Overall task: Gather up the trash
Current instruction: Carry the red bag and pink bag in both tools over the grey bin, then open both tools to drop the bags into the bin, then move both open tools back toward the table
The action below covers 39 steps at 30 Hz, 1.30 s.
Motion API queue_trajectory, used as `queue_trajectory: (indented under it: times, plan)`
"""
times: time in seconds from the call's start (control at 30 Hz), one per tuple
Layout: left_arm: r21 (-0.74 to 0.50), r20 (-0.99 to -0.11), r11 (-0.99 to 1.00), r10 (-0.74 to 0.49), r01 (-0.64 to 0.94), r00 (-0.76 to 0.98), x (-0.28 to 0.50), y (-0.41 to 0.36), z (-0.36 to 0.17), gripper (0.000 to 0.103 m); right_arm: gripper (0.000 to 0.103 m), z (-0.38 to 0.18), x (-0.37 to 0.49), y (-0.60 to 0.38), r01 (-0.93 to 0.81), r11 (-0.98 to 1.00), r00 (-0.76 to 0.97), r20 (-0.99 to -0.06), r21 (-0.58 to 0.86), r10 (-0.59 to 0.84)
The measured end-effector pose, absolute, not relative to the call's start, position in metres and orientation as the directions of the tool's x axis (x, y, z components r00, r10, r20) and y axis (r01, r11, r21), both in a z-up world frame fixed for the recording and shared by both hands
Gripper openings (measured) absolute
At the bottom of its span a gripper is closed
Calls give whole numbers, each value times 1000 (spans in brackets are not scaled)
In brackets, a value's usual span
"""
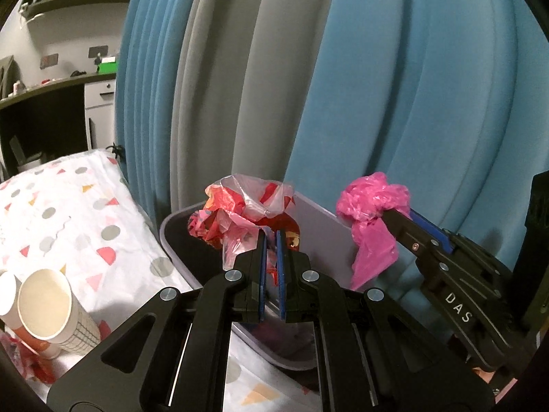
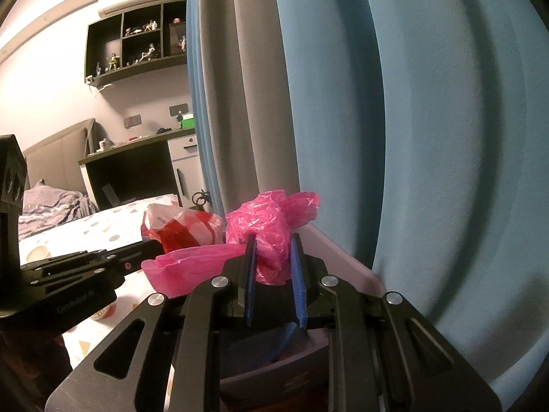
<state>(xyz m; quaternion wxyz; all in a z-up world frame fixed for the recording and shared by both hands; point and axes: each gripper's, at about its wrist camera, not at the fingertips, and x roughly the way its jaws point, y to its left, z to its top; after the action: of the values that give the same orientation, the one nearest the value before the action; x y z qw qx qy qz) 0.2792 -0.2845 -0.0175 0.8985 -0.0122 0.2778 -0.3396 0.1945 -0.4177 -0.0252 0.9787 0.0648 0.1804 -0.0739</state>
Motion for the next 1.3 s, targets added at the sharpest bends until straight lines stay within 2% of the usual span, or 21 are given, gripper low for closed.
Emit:
queue_trajectory:
  times: [0.4,0.47,0.53,0.6,0.7,0.8,0.87,1.07,1.2,1.3]
  plan:
    - [-248,-517,751,-636,611,572,285,-298,-31,6,20,-29,206,-421,177,979,915,-383,99,-127]
    - [-251,-520,749,-638,613,567,286,-298,-33,7,26,-30,207,-421,179,979,915,-383,97,-129]
    - [-255,-525,751,-637,609,565,289,-297,-35,16,34,-31,208,-422,178,979,914,-384,97,-128]
    - [-256,-525,763,-626,594,577,291,-291,-37,40,40,-32,209,-422,179,979,913,-388,99,-128]
    - [-261,-519,787,-603,560,606,293,-278,-39,63,41,-34,207,-423,189,977,911,-389,97,-138]
    - [-262,-510,807,-581,529,634,291,-264,-39,75,46,-34,203,-425,195,975,912,-386,104,-141]
    - [-255,-506,820,-564,512,652,287,-257,-38,82,48,-32,200,-424,195,975,913,-382,108,-140]
    - [-171,-470,873,-479,456,741,255,-234,-26,94,72,-26,185,-415,195,976,927,-342,95,-152]
    - [-138,-456,912,-404,386,793,235,-206,-19,96,84,-23,172,-405,184,978,936,-320,100,-143]
    - [-126,-445,936,-350,329,824,220,-180,-15,97,87,-20,163,-394,156,983,944,-308,96,-120]
